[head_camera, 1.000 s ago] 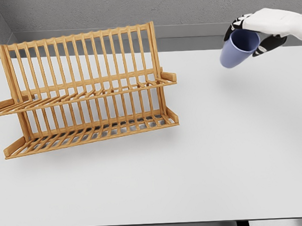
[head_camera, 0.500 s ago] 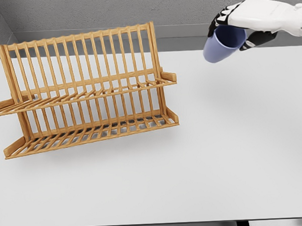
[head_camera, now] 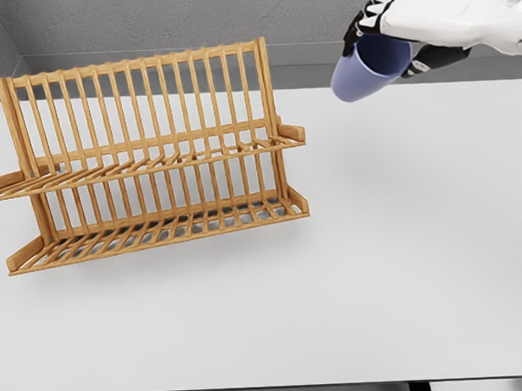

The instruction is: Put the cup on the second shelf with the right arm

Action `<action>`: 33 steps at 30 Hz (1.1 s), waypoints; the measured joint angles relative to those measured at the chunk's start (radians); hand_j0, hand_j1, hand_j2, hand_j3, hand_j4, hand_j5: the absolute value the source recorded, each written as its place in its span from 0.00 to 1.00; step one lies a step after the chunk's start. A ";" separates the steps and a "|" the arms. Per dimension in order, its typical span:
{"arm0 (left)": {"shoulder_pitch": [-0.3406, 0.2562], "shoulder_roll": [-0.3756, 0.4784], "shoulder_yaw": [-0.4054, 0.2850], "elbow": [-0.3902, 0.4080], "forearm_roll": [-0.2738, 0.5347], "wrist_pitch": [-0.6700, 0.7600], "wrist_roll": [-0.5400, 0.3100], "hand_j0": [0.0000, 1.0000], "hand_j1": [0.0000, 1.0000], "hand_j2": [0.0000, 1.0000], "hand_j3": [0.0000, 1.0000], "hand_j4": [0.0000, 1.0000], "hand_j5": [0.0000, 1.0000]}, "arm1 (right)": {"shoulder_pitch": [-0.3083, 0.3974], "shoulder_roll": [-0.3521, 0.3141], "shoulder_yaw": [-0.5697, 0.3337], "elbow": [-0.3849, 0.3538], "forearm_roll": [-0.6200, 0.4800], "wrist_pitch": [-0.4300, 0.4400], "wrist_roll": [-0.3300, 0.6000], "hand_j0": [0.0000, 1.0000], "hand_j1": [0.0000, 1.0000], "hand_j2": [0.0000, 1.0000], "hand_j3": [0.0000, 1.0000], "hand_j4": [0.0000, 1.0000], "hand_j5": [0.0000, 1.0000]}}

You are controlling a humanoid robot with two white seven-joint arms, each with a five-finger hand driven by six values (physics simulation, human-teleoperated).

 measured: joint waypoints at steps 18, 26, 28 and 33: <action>0.000 0.000 0.000 0.000 0.000 0.000 0.000 1.00 1.00 1.00 1.00 1.00 1.00 | -0.002 0.033 -0.012 -0.107 -0.003 -0.005 0.000 0.64 0.64 0.64 0.64 0.64 0.64; 0.000 0.000 0.000 0.000 0.000 0.000 0.000 1.00 1.00 1.00 1.00 1.00 1.00 | -0.011 0.083 -0.011 -0.108 -0.004 -0.058 0.000 0.64 0.64 0.64 0.64 0.64 0.64; 0.000 0.000 0.000 0.000 0.000 0.000 0.000 1.00 1.00 1.00 1.00 1.00 1.00 | -0.017 0.097 -0.010 -0.108 -0.005 -0.065 0.000 0.65 0.65 0.65 0.65 0.65 0.65; 0.000 0.000 0.000 0.000 0.000 0.000 0.000 1.00 1.00 1.00 1.00 1.00 1.00 | -0.018 0.125 -0.003 -0.108 -0.005 -0.080 0.000 0.65 0.65 0.65 0.65 0.65 0.65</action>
